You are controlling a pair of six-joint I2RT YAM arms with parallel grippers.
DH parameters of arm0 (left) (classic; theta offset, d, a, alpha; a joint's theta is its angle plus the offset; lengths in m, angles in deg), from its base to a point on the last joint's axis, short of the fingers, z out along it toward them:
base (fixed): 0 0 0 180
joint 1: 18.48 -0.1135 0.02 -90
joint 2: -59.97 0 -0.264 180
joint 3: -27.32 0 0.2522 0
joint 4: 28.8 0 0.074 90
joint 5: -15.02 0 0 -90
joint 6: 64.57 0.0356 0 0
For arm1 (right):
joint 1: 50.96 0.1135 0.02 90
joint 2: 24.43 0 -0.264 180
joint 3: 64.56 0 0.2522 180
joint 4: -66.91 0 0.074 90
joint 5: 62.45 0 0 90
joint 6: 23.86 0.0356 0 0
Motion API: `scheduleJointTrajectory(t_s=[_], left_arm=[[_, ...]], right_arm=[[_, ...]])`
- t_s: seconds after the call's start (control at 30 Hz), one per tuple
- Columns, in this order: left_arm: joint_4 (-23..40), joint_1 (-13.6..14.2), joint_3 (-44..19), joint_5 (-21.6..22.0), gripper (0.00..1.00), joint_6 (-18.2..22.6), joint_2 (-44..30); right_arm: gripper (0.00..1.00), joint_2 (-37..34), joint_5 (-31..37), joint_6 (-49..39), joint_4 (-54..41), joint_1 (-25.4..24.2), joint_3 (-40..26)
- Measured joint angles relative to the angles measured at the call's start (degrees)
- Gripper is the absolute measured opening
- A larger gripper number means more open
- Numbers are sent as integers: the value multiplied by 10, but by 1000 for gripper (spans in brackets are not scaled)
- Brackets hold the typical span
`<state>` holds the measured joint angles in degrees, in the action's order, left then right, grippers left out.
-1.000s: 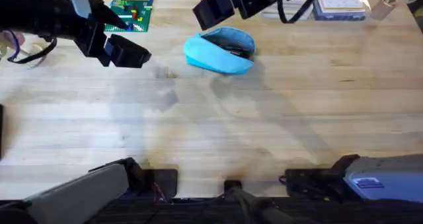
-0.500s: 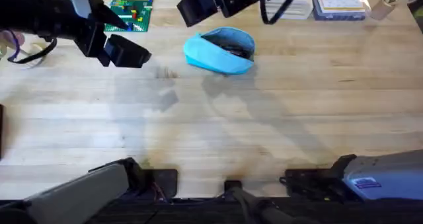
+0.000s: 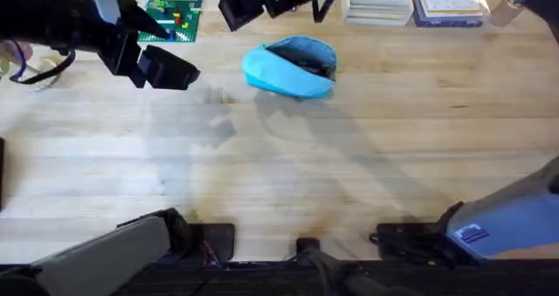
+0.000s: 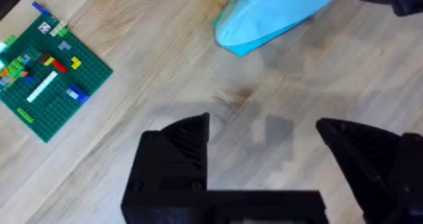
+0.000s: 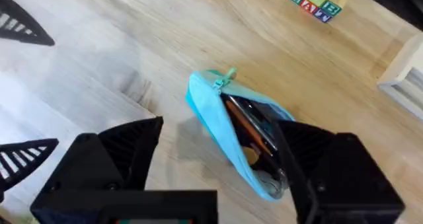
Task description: Unzip the bag, pick up the pens from the table one at a time and place them inside, then zip the bag closed.
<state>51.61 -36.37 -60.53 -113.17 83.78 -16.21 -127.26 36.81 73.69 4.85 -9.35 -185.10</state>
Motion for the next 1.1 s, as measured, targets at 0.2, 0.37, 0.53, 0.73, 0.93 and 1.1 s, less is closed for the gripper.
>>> scheduleJointTrajectory(t_s=[0.2,0.37,0.53,0.73,0.93,1.1], left_arm=[[0,0,0,0,994,0,0],[0,0,0,0,994,0,0],[0,0,0,0,993,0,0],[0,0,0,0,993,0,0],[0,0,0,0,993,0,0],[0,0,0,0,993,0,0]], right_arm=[[997,-7,0,2,16,0,-1],[997,-25,0,2,24,0,-3],[998,-56,2,2,43,0,-3],[996,-64,4,2,73,-4,-3],[996,-82,4,2,79,-12,-4],[996,-89,4,2,84,-16,-4]])
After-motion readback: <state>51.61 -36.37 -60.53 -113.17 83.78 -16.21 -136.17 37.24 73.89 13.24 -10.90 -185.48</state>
